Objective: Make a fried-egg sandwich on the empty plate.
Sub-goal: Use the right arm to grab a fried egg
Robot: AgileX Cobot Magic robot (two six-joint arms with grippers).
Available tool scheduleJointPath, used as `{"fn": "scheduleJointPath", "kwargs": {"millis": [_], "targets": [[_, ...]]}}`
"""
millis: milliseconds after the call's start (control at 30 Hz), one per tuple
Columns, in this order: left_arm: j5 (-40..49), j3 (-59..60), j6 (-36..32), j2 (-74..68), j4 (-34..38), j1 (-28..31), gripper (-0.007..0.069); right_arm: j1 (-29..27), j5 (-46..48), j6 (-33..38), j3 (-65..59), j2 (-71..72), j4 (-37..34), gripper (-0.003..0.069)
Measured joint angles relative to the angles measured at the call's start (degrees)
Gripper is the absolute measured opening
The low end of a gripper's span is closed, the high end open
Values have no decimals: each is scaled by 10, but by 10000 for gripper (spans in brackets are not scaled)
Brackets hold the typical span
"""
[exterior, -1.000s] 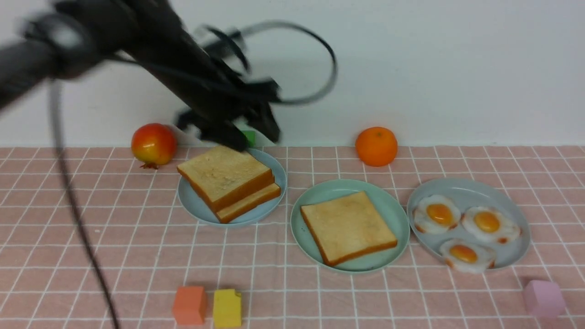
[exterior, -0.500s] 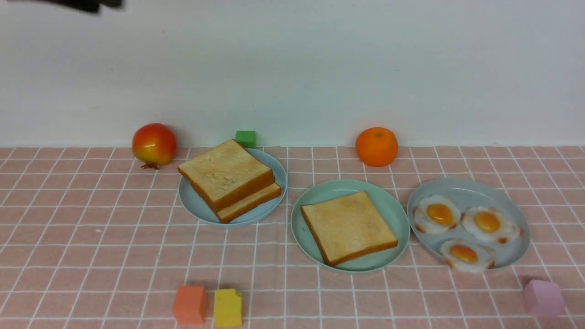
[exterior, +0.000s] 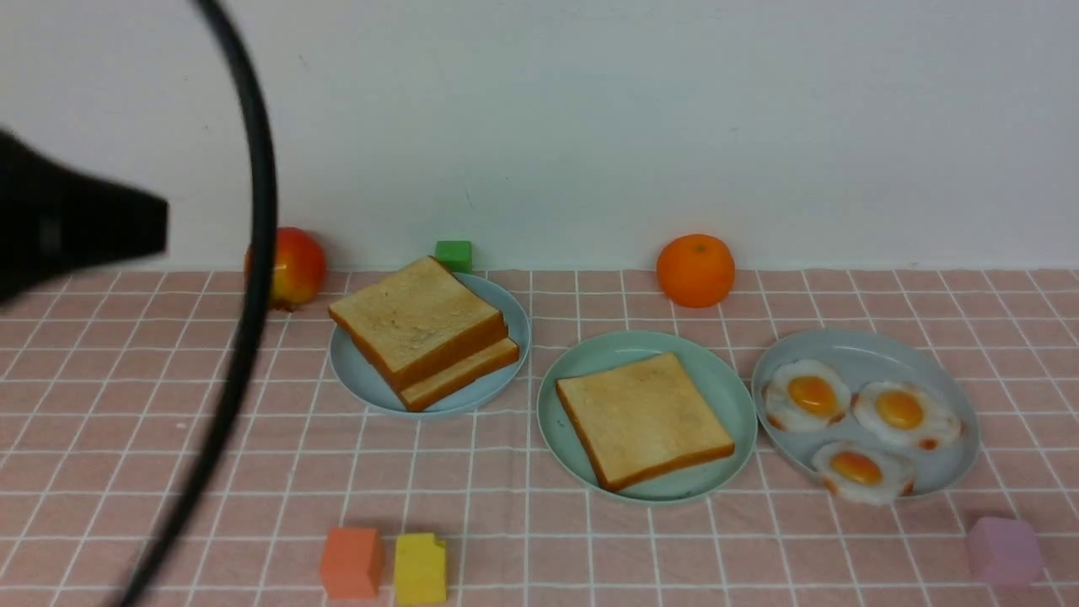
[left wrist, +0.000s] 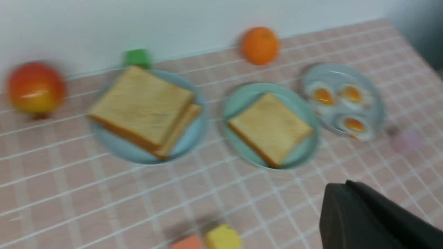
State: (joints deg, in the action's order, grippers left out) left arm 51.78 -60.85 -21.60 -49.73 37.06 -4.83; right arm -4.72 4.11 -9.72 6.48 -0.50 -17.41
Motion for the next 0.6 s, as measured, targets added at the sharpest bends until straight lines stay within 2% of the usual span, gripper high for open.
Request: {"fn": "scheduleJointPath", "kwargs": {"millis": [33,67,133,167,267,333,400,433,467,600], "targets": [[0,5,-11,1,10,0,13,1,18,-1,6,-6,2,242],[-1,37,-59,6,50,-2,13,4,84,-4,59,-36,14,242],[-3,68,-116,3,89,-23,13,5,157,-5,125,-100,23,242],[-3,70,-121,3,92,-23,13,5,163,-5,138,-115,23,242],[-9,83,-174,-11,115,-81,13,6,251,12,216,-242,38,242],[-12,83,-185,-20,118,-127,13,23,278,71,249,-326,46,242],[-12,83,-182,-25,118,-142,13,38,279,115,255,-360,47,242],[-12,83,-168,-30,113,-155,13,63,279,179,256,-395,45,242],[-12,83,-165,-30,111,-157,13,71,279,187,256,-404,45,242],[-3,84,-102,-36,79,-165,13,174,295,363,256,-483,58,242]]}}
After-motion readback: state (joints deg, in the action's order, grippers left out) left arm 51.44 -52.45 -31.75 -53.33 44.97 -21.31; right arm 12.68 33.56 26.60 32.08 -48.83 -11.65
